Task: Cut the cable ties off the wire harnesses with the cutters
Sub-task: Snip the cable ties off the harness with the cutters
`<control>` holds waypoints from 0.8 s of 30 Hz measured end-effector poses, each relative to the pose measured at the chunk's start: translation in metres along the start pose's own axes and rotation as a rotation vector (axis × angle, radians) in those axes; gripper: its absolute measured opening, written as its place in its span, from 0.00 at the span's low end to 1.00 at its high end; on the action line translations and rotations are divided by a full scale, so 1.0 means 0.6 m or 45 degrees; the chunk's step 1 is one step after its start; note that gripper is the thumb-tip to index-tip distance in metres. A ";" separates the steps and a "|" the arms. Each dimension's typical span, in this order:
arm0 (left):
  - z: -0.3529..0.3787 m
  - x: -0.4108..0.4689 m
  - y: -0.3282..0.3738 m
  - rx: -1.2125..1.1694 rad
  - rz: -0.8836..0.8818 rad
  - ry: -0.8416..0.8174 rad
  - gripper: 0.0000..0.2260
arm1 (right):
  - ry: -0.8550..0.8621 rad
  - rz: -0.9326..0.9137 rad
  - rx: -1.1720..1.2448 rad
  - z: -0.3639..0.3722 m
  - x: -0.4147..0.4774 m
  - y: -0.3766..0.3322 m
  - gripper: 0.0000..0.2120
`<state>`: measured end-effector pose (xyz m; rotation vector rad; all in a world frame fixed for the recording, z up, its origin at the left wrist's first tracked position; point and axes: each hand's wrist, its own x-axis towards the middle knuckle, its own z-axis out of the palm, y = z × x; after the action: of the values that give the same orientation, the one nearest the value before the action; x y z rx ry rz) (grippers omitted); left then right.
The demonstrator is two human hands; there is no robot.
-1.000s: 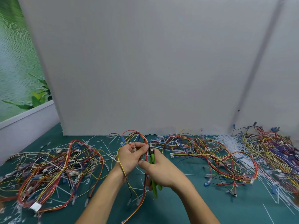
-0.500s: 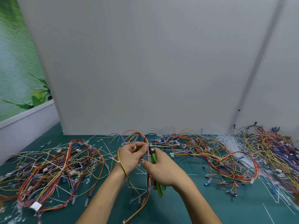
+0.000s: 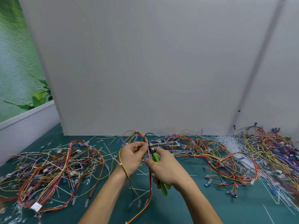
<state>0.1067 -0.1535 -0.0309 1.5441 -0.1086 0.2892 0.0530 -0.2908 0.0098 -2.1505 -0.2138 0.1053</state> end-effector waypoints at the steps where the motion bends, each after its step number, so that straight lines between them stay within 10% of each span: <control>1: 0.002 0.001 0.000 0.016 -0.003 0.011 0.08 | -0.005 0.003 0.008 0.000 -0.001 -0.001 0.05; 24: -0.001 0.000 0.006 -0.117 -0.047 0.052 0.04 | -0.015 0.054 0.323 0.004 -0.009 -0.012 0.05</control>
<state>0.1056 -0.1527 -0.0277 1.4468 -0.0600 0.2827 0.0466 -0.2863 0.0145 -1.9022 -0.1527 0.1616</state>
